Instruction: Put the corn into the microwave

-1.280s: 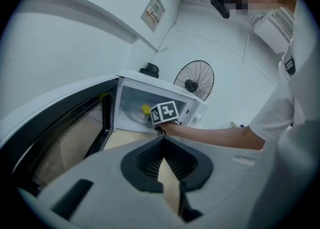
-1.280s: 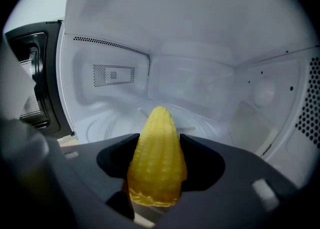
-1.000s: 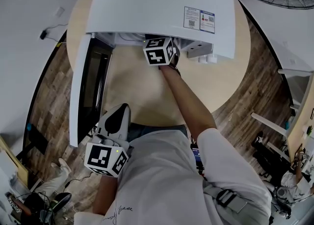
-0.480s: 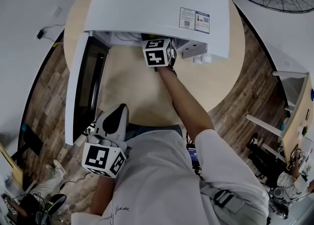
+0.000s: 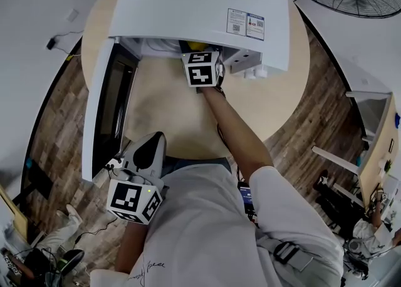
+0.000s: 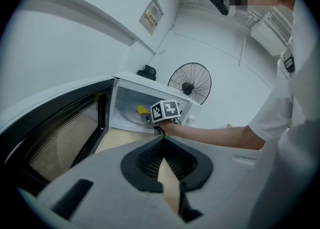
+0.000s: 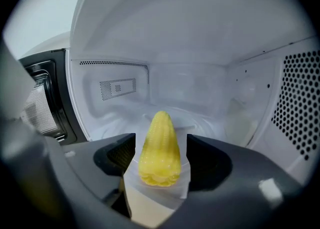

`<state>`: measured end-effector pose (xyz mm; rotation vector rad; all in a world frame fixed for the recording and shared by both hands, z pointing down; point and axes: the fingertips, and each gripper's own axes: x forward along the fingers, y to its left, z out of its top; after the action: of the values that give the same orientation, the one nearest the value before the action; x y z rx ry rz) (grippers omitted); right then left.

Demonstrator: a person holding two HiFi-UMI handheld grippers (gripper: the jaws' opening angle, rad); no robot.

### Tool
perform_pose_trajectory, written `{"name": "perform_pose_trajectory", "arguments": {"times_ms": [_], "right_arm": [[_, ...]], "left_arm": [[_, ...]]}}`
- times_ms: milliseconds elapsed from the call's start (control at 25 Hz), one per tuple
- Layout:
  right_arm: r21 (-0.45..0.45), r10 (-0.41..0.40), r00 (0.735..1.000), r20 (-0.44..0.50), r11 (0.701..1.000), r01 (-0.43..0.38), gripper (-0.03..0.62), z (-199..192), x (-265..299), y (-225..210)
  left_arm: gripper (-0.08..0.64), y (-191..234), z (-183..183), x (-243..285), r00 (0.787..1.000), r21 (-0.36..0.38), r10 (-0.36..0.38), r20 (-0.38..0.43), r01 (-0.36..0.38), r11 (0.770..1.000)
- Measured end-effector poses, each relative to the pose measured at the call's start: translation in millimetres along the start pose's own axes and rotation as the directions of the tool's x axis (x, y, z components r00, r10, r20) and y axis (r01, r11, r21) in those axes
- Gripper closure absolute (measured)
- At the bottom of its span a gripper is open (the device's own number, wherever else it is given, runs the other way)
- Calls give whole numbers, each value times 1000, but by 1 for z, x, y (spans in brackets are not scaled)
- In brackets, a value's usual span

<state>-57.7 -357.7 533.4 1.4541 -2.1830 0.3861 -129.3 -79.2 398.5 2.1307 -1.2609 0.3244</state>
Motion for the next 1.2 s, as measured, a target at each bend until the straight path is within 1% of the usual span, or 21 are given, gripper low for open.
{"name": "perform_pose_trajectory", "arguments": {"times_ms": [320,760,960,1080,1200], "right_arm": [[18,0,1000,2,1000,0,276,-2,-14,0],[60,11,999,44,998,-13,278,5,-38,-2],[74,17,998,54,997,-21,288,8,-50,-3],[76,26,998,60,997,-30,295,9,-57,-1],[78,26,997,66,996,-31,318,10,-66,0]], "left_arm": [[568,-5,-1,-4,1000,10,-10,5,10,1000],[568,-16,3,-9,999,31,-29,28,28,999],[568,-20,5,-13,998,14,-45,47,45,999],[568,-22,8,-16,997,22,-52,56,51,998],[568,-24,8,-18,997,31,-59,58,58,998]]}}
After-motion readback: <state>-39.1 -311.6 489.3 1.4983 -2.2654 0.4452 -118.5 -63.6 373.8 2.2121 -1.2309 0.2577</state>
